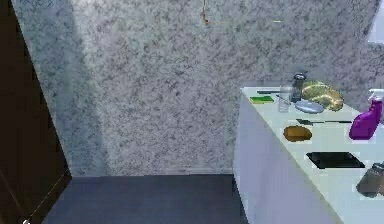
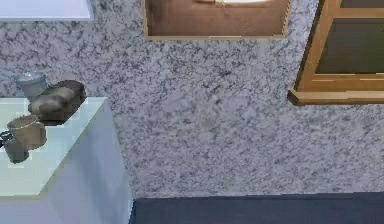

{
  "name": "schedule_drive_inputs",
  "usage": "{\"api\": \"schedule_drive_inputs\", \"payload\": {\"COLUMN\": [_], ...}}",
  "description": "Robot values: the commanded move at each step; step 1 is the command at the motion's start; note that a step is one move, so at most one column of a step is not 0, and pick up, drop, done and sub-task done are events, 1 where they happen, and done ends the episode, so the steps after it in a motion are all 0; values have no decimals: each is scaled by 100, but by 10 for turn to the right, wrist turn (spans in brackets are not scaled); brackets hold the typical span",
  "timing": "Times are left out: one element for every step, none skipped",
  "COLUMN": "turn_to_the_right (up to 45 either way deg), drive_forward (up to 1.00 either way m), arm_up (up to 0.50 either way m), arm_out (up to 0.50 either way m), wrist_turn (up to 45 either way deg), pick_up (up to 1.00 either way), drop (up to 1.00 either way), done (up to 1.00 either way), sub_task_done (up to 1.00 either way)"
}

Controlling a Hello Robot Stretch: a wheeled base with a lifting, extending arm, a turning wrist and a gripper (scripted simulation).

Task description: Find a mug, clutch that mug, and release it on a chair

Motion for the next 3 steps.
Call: {"api": "schedule_drive_inputs", "payload": {"turn_to_the_right": [-300, 0, 0], "drive_forward": [0, 5, 0], "arm_up": [0, 0, 50], "arm_out": [0, 0, 0], "wrist_turn": [0, 0, 0], "pick_up": [0, 0, 0], "drop": [0, 0, 0], "done": [0, 0, 0], "sub_task_done": [0, 0, 0]}}
